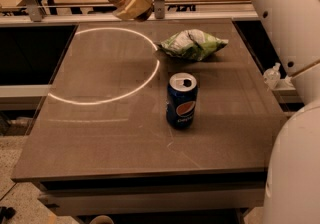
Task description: Knock orange can over
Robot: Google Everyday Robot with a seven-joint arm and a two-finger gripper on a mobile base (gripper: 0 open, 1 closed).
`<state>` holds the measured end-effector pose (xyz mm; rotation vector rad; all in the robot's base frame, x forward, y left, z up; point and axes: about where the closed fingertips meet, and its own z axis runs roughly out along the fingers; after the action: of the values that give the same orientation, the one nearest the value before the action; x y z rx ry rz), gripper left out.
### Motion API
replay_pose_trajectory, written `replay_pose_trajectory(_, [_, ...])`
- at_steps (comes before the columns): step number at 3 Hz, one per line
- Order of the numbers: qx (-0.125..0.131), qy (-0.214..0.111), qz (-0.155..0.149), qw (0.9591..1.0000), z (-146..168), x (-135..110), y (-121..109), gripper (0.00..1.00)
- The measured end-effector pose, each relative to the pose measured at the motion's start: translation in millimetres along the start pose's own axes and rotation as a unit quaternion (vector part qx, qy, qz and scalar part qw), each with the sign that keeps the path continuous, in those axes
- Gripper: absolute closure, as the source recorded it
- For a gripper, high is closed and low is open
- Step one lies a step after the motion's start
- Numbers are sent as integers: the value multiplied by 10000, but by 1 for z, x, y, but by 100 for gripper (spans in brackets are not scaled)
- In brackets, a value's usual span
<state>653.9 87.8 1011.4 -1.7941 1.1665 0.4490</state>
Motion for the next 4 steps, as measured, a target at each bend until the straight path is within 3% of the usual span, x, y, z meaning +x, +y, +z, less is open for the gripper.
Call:
replay_pose_trajectory(1, [-348,101,-753,9965,1,-3,16,100])
replay_pose_trajectory(2, [-801,23,-1643,9831,10,-3,29,100])
replay_pose_trajectory(3, [-1387,101,-2388,9611,22,0,49,100])
replay_pose_trajectory(4, [-1423,68,-2457,9588,24,0,51,100])
